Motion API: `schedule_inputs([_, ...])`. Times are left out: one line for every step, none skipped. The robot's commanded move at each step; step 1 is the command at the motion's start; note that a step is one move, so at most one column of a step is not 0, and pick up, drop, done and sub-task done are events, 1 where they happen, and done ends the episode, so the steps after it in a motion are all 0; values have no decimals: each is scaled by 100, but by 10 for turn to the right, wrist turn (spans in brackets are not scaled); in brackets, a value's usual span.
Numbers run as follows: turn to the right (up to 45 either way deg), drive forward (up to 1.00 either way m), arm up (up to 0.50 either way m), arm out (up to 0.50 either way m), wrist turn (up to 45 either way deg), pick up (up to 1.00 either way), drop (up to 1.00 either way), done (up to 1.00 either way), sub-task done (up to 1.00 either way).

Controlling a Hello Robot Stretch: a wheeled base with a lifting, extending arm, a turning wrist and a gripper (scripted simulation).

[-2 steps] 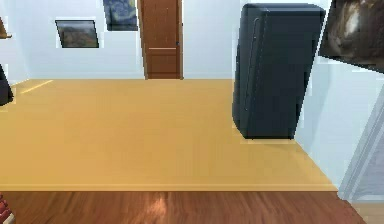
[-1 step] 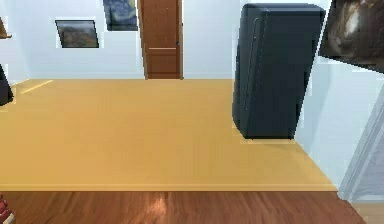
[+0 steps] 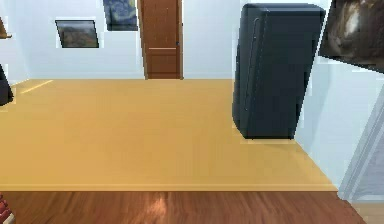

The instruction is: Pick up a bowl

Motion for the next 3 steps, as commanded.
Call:
schedule_inputs([0, 0, 0, 0, 450, 0, 0, 0, 0])
schedule_inputs([0, 0, 0, 0, 450, 0, 0, 0, 0])
schedule_inputs([0, 0, 0, 0, 360, 0, 0, 0, 0])
